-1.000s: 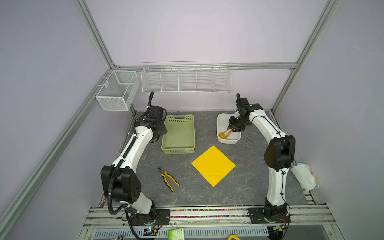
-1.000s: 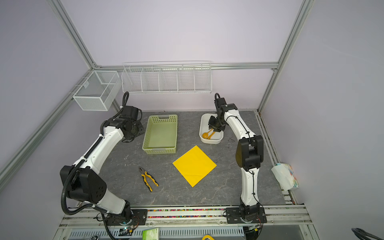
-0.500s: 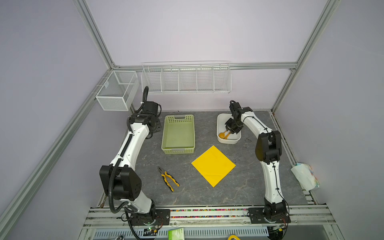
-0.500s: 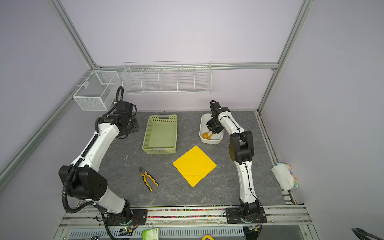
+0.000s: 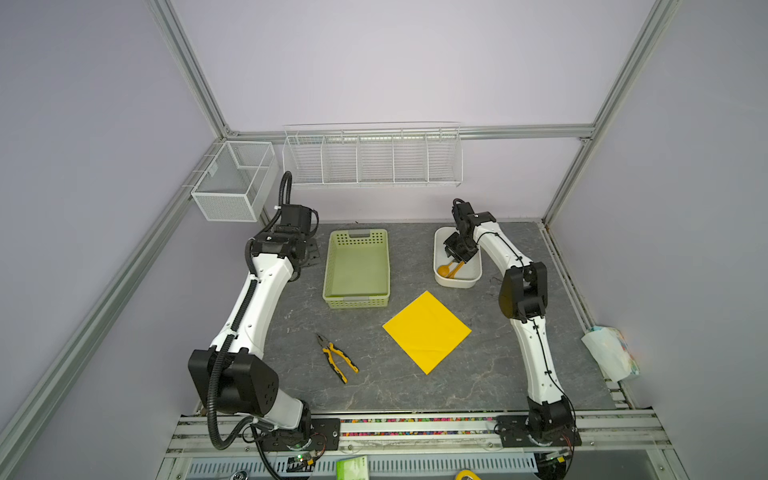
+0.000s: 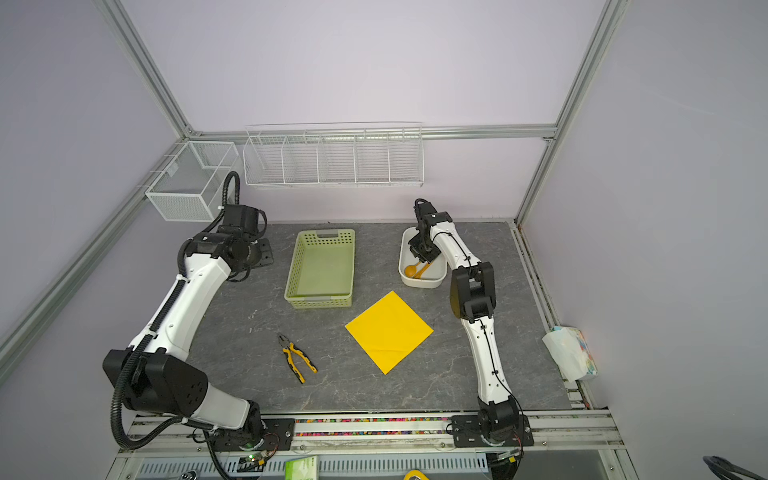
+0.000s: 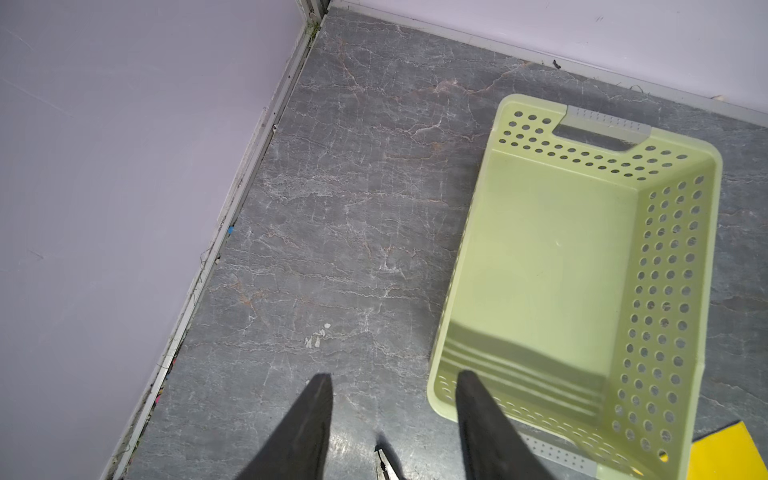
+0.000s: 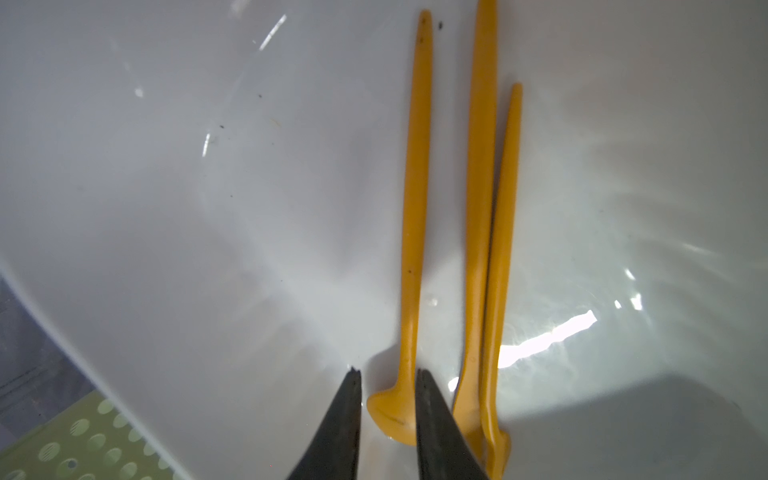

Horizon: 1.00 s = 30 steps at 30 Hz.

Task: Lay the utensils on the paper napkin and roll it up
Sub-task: 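Close the right gripper on the yellow spoon handle inside the white tray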

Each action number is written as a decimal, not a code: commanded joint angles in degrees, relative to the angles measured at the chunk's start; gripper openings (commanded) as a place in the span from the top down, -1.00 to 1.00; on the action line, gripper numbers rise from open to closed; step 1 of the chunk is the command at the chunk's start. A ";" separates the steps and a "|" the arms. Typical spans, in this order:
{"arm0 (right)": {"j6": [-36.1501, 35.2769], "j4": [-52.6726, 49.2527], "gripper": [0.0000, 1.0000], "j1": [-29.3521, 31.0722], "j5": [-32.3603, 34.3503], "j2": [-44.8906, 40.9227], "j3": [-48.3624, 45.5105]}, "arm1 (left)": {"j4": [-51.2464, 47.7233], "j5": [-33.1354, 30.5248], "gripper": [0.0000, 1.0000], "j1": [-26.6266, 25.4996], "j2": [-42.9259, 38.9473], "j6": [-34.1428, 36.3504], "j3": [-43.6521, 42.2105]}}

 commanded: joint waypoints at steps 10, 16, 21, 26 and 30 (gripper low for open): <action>2.24 -2.76 0.46 -0.74 1.96 6.94 6.17 | -1.22 -2.15 0.00 0.29 -0.90 2.51 -0.16; 1.43 -6.86 0.46 -0.83 4.33 8.86 8.33 | -1.61 -3.08 0.00 0.29 -1.04 2.89 0.09; -0.37 -12.59 0.48 -0.87 7.34 10.02 9.56 | -1.97 -3.82 0.00 0.29 -1.15 2.75 0.09; -3.46 -16.35 0.50 -0.70 9.15 10.34 9.66 | -2.55 -4.53 0.00 0.29 -0.91 2.47 0.11; -5.72 -16.33 0.49 -0.74 9.26 10.75 9.67 | -2.58 -4.57 0.00 0.29 -1.04 2.44 -0.15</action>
